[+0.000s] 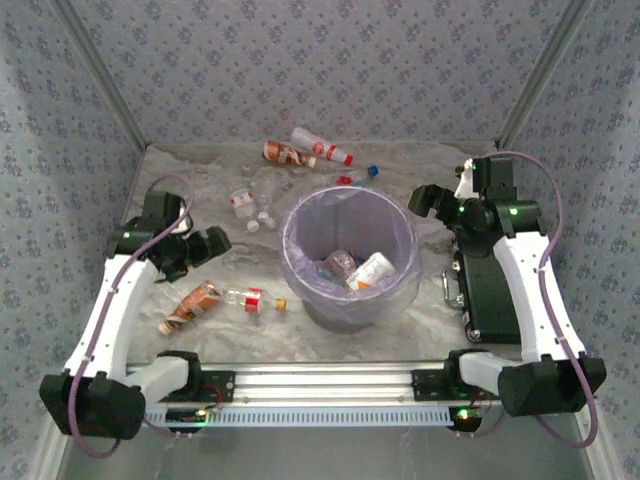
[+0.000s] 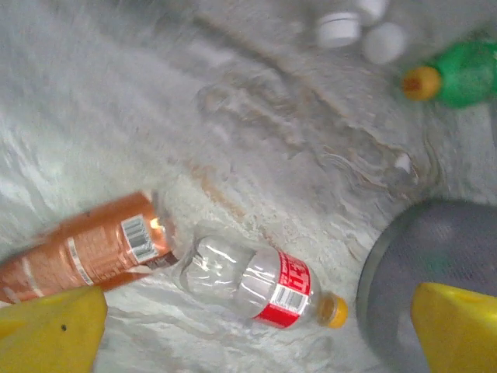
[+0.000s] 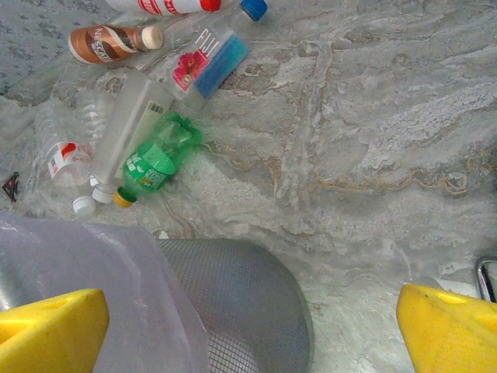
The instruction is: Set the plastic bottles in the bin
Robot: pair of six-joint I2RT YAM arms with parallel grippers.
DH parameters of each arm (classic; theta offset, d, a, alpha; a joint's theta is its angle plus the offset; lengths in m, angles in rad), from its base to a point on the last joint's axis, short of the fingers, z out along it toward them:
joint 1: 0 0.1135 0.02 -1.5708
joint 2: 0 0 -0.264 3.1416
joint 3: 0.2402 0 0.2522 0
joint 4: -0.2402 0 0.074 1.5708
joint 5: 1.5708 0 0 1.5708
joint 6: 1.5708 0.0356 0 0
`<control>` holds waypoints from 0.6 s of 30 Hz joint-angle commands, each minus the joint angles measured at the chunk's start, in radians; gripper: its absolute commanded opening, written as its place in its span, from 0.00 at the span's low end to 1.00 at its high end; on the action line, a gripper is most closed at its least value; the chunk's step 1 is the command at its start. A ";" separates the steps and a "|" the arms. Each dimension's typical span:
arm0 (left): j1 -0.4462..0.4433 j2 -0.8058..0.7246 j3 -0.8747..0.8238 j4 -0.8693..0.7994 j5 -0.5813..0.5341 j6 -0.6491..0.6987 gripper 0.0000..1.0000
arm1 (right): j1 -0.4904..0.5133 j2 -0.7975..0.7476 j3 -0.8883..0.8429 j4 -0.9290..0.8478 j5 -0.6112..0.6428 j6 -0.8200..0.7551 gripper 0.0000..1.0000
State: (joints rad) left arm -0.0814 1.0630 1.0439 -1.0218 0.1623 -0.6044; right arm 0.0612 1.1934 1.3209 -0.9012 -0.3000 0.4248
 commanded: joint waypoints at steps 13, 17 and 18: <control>0.069 -0.361 -0.455 0.170 -0.136 -0.823 1.00 | -0.015 0.000 0.031 -0.025 0.009 -0.049 0.97; 0.069 -0.397 -0.530 0.211 -0.162 -0.913 1.00 | -0.017 0.000 0.028 -0.022 0.009 -0.047 0.97; 0.069 -0.395 -0.542 0.227 -0.162 -0.924 1.00 | -0.017 0.000 0.028 -0.022 0.009 -0.047 0.97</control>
State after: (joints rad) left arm -0.0193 0.6796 0.5354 -0.8246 0.0414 -1.3983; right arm 0.0498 1.1950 1.3209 -0.9020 -0.2993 0.3985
